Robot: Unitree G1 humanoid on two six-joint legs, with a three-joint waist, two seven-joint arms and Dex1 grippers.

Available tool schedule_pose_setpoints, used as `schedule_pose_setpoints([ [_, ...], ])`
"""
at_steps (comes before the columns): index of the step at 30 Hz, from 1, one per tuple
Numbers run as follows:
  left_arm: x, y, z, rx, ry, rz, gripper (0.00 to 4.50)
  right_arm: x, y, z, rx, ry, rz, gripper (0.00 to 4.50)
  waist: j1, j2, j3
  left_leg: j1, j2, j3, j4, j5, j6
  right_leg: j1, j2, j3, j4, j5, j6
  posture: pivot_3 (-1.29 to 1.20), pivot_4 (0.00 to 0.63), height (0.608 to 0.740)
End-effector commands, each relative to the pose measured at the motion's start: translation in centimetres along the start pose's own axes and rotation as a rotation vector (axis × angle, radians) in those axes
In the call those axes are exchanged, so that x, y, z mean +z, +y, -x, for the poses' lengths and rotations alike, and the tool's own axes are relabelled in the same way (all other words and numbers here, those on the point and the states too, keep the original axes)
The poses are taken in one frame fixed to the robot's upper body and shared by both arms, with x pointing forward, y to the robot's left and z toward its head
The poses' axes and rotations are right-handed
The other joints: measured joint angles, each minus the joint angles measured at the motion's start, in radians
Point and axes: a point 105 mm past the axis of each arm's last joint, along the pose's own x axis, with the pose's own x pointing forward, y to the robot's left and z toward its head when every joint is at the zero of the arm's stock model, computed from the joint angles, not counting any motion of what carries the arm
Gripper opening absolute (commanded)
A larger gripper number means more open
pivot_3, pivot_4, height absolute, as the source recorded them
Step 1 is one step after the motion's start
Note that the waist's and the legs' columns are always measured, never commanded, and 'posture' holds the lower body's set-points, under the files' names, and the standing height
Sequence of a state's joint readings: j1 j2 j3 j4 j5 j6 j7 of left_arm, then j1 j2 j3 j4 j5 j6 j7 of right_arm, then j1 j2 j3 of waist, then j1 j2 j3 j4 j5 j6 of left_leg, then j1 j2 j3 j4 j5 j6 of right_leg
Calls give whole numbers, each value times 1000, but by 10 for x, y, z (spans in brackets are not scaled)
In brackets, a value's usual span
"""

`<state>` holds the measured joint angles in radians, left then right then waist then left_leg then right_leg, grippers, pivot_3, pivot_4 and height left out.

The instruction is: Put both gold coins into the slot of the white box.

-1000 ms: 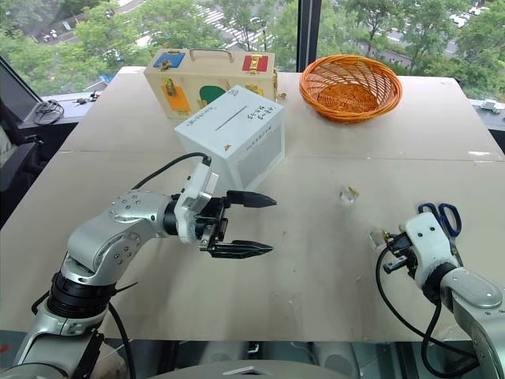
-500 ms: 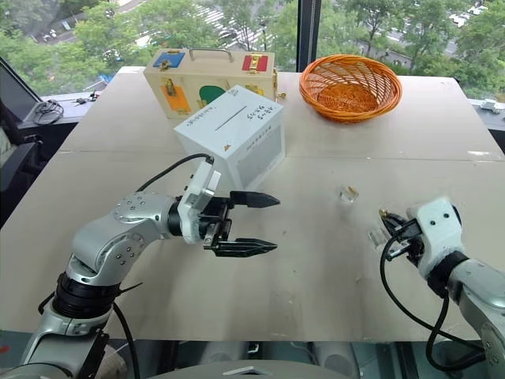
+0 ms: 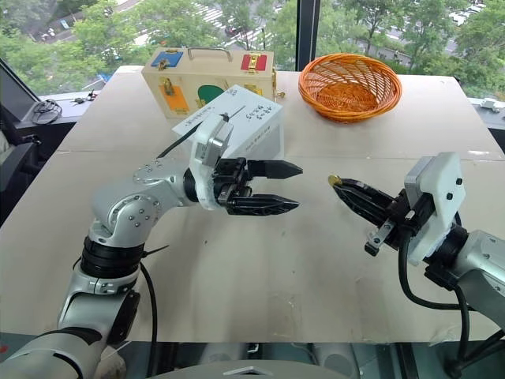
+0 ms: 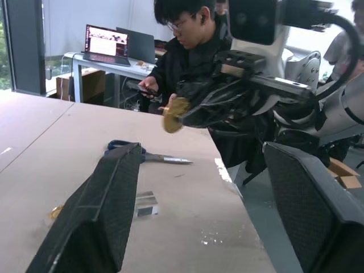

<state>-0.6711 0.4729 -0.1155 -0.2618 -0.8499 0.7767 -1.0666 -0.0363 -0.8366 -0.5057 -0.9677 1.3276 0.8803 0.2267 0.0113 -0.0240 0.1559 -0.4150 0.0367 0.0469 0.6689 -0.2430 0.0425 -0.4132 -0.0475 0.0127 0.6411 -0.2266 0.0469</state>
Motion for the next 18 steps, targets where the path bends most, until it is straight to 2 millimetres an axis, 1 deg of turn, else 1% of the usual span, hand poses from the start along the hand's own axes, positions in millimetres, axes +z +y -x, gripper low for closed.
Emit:
schedule_pose_setpoints([
  [1, 12, -5, 1, -35, -29, -20, 3380, 10, 10, -3, 47, -28, 7, 0, 0, 0, 0, 0, 0, 0, 0, 0, 0, 0, 0, 0, 0, 0, 0, 0, 150, 740],
  [4, 13, -5, 0, -36, -30, -21, 2555, 11, 14, -5, 75, -24, -4, 0, 1, 0, 0, 0, 0, 0, 0, 0, 0, 0, 0, 0, 0, 0, 0, 0, 150, 740],
  [5, 13, -4, 0, -36, -29, -23, 2163, 11, 15, -6, 84, -23, -8, 0, 1, 0, 0, 0, 0, 0, 0, 0, 0, 0, 0, 0, 0, 0, 0, 0, 150, 740],
  [10, 13, -6, 1, -51, -25, -21, 2163, 12, 21, -7, 121, -19, -20, 0, 1, 0, 0, 0, 1, 0, 1, 0, 0, 0, 0, 1, 0, 0, 0, 0, 150, 740],
  [11, 13, -6, 1, -53, -24, -21, 1797, 12, 22, -7, 126, -17, -20, 0, 1, 0, 0, 0, 1, 0, 1, 0, 0, 0, 0, 1, 0, 0, 0, 0, 150, 740],
  [12, 13, -6, 1, -55, -24, -21, 1637, 12, 22, -7, 129, -15, -19, 0, 1, 0, 0, 0, 1, 0, 1, 0, 0, 0, 0, 0, 0, 0, 0, 0, 150, 740],
  [13, 14, -6, 1, -57, -23, -23, 1310, 12, 23, -8, 133, -13, -18, 0, 2, 0, 0, 0, 1, 0, 1, 0, 0, 0, 0, 0, 0, 0, 0, 0, 150, 740],
  [18, 14, -8, 1, -74, -18, -26, 1310, 11, 25, -9, 148, -1, -9, 0, 1, 0, 0, 0, 1, 0, 0, 0, 0, 0, 0, 0, 0, 0, 0, 0, 150, 740],
])
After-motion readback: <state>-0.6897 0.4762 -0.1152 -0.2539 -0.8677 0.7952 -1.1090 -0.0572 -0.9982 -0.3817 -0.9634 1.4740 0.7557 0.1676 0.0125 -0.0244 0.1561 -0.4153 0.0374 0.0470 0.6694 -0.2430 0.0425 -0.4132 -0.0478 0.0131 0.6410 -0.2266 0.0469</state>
